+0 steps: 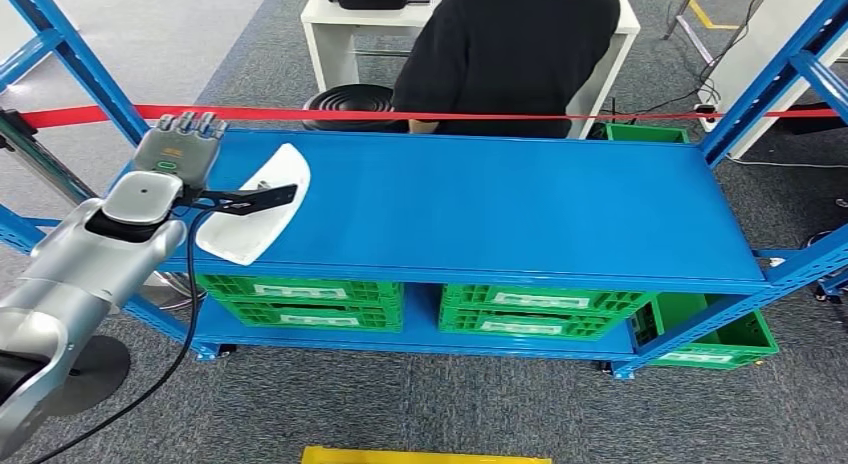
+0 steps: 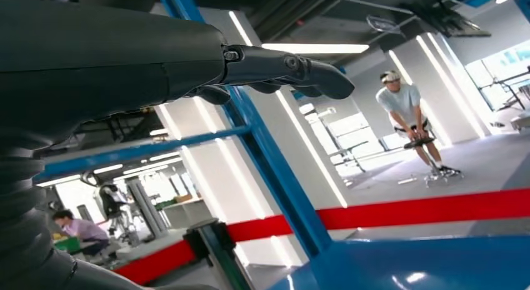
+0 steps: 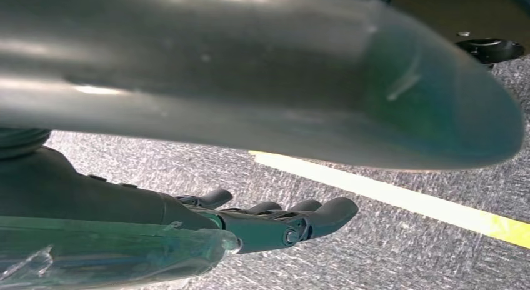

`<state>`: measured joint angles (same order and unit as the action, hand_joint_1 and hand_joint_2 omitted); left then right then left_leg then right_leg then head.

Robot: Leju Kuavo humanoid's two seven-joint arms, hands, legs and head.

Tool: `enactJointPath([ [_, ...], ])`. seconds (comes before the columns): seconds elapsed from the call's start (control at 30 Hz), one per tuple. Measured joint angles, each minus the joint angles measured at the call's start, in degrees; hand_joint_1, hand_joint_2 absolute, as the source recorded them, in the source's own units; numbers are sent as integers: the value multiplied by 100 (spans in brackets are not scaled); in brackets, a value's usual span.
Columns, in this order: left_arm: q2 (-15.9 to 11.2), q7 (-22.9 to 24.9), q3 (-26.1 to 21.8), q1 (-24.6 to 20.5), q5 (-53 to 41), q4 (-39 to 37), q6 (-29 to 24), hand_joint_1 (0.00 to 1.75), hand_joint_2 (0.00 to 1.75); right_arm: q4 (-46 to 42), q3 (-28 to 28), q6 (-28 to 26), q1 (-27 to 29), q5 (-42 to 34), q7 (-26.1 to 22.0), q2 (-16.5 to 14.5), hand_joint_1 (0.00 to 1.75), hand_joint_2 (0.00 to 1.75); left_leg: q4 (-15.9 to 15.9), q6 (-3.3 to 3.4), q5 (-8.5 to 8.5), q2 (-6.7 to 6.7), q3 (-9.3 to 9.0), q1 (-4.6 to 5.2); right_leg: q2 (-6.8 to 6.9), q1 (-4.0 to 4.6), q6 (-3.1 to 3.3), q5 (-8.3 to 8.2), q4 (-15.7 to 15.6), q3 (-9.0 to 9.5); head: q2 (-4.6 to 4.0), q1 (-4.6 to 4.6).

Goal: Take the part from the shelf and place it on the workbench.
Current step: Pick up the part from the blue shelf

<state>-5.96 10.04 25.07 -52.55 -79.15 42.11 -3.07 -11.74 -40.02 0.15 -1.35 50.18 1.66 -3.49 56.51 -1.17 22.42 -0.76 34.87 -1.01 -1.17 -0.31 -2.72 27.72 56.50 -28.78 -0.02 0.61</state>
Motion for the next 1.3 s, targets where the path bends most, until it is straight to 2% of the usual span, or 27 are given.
enactJointPath([
  [0.2,-6,40,61,-22,-39,188,-34,0,175,0,-80,0,-2,41,-4,-14,0,0,0,0,0,0,-1,0,0,0,0,0,0,0,0,0],
  [0.33,30,-1,43,-22,270,420,13,0,175,0,-126,0,-5,99,-4,-28,0,0,0,0,0,0,-1,-1,1,0,0,0,0,0,0,0],
  [0.57,262,-228,-102,-21,1040,859,308,0,175,0,-203,3,-31,208,-10,-44,0,0,0,0,0,-2,-1,1,2,-1,0,0,0,2,0,0],
  [0.83,521,-330,-207,-21,1791,1020,415,0,175,0,-257,1,-52,343,-75,-45,0,0,0,4,-3,-2,-2,1,2,-1,-3,-2,0,2,0,0],
  [1.3,693,-449,-276,51,2540,1057,700,0,175,0,-317,19,-58,417,-63,-76,0,0,0,4,-3,-2,-2,2,2,-1,-3,-2,0,3,0,-1],
])
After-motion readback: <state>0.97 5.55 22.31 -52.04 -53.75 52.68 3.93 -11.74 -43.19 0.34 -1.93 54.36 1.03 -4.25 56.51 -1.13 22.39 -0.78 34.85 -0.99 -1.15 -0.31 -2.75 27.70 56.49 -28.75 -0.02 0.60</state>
